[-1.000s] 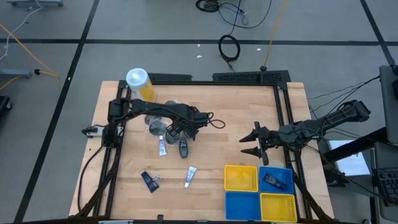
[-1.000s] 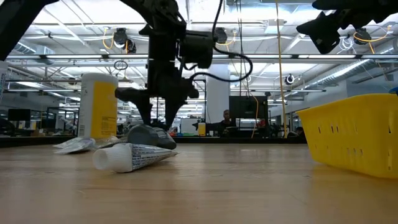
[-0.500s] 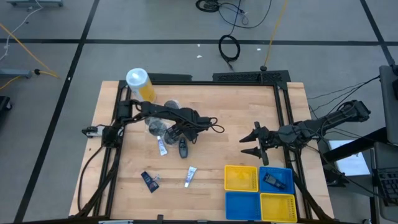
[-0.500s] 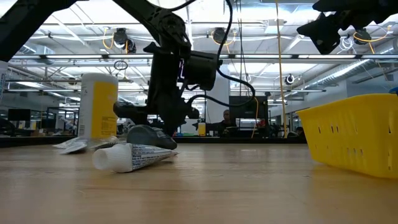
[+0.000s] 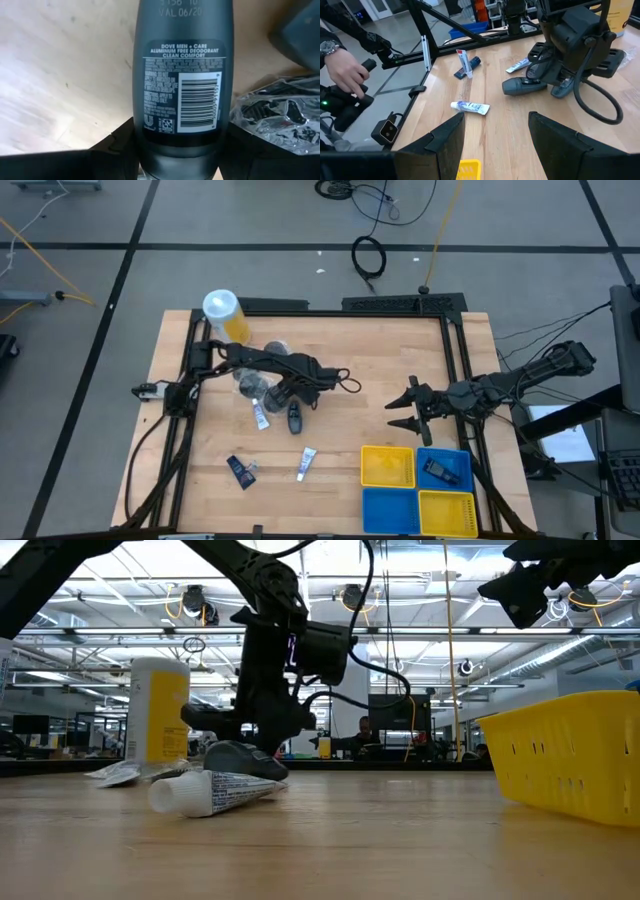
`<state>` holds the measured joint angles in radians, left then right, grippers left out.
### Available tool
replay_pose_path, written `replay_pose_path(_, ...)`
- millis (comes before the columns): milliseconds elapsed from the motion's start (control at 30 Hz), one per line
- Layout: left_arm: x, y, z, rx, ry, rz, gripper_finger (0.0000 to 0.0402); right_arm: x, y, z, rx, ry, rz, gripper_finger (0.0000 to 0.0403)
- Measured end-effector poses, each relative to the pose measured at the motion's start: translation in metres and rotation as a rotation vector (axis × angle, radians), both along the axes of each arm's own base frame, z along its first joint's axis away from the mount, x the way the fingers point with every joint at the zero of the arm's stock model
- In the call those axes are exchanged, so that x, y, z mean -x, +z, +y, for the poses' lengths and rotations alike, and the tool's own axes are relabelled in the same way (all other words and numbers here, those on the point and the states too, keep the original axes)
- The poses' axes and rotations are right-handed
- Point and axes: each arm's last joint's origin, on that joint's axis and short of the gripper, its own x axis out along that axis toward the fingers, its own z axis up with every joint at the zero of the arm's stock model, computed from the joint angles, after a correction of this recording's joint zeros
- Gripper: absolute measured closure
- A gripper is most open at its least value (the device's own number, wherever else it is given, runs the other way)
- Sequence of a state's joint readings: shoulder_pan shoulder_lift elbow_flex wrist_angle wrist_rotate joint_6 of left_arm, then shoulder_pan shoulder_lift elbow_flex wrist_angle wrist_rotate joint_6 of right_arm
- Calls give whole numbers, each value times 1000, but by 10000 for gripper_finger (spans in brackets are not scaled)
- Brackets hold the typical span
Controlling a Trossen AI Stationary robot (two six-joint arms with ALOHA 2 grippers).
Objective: Pick & Place Travel size toiletries
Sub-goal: Put the black deodorant into the bottom yellow bin
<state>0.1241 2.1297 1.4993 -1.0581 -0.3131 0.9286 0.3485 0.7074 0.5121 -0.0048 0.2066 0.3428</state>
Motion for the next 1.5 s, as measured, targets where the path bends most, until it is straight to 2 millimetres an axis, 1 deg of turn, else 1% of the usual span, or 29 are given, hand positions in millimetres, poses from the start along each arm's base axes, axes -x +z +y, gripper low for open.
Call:
replay_pose_path(67, 1, 5, -1, -3, 23, -17, 214, 0, 0, 0, 0, 0, 0, 190)
replay_pose_path(167, 1, 19, -2, -10, 54, -85, 214, 0, 0, 0, 12, 3, -2, 190)
replay_pose_path(300, 4, 43, -3, -10, 147, -192, 214, 0, 0, 0, 16, 5, -2, 190)
replay_pose_path(433, 7, 75, -5, 51, 299, -381, 214, 0, 0, 0, 18, 5, -3, 190)
replay_pose_path(533, 9, 100, -8, 108, 377, -524, 214, 0, 0, 0, 18, 5, -3, 190)
replay_pose_path(633, 13, 127, -15, 181, 419, -669, 214, 0, 0, 0, 18, 5, -3, 190)
replay_pose_path(833, 13, 178, -28, 384, 424, -1004, 214, 0, 0, 0, 44, 9, -10, 190)
replay_pose_path(933, 9, 197, -36, 504, 426, -1148, 214, -1, 3, 0, 65, 15, -37, 190)
replay_pose_path(1000, 5, 204, -41, 571, 407, -1212, 214, -1, 5, 0, 86, 22, -63, 190)
replay_pose_path(1167, -5, 208, -53, 689, 353, -1278, 214, -2, 11, 1, 129, 32, -135, 190)
replay_pose_path(1233, -7, 205, -57, 694, 351, -1270, 214, -3, 14, 1, 144, 33, -161, 190)
replay_pose_path(1333, -15, 200, -64, 722, 361, -1287, 214, -3, 17, 1, 170, 34, -200, 190)
replay_pose_path(1367, -16, 198, -66, 729, 375, -1272, 214, -4, 18, 1, 176, 33, -213, 190)
replay_pose_path(1467, -26, 190, -73, 752, 377, -1296, 214, -7, 19, 1, 209, -3, -229, 190)
replay_pose_path(1500, -29, 185, -76, 752, 379, -1276, 214, -9, 19, 1, 220, -16, -236, 190)
